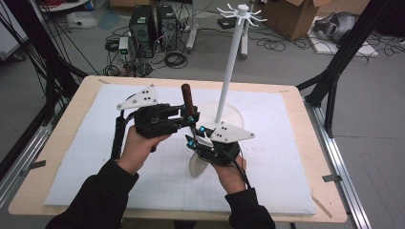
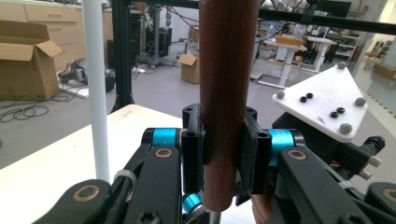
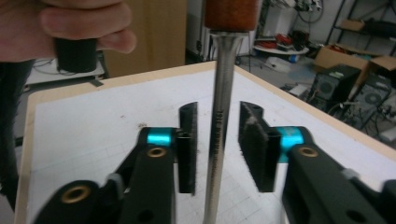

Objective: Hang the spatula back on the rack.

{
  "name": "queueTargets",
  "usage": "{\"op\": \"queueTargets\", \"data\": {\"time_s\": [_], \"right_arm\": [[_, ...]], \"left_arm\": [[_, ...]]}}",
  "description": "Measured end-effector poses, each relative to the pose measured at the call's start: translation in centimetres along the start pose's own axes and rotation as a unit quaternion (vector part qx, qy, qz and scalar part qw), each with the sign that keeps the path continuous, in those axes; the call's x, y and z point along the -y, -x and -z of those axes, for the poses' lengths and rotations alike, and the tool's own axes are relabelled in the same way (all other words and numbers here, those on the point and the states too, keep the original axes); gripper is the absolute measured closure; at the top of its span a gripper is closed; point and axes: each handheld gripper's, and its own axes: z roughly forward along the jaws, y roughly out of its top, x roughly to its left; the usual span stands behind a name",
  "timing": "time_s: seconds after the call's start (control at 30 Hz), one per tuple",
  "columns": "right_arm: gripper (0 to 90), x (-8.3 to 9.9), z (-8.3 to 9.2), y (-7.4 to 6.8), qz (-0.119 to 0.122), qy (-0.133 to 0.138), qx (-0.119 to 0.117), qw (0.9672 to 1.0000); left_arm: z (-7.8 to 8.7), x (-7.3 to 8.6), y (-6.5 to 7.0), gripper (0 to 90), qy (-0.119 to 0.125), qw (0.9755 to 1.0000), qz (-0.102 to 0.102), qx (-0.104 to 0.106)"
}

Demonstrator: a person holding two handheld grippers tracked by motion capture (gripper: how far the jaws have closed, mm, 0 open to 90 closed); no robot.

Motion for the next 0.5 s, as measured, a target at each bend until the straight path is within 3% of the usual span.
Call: {"op": "queueTargets", "data": {"time_s": [0.13, 0.4, 0.43, 0.5], "right_arm": [[83.2, 0.07, 0.04, 0.01, -0.013, -0.002, 0.0, 0.9999], [84.5, 0.06, 0.04, -0.06, -0.032, -0.021, 0.014, 0.9992], [84.5, 0.04, 0.03, 0.02, -0.031, -0.022, 0.017, 0.9991], [84.5, 0.07, 0.14, 0.24, -0.034, -0.026, 0.023, 0.9988]], "left_arm": [[-0.2, 0.09, 0.07, 73.3, -0.003, 1.0, -0.005, -0.007], [-0.68, 0.43, 0.13, 72.9, -0.005, 0.9998, -0.006, -0.018], [-0.56, 0.4, 0.11, 68.6, 0.002, 0.9996, -0.014, -0.023], [-0.24, 0.24, 0.09, 50.3, 0.01, 0.9994, -0.007, -0.032]]}}
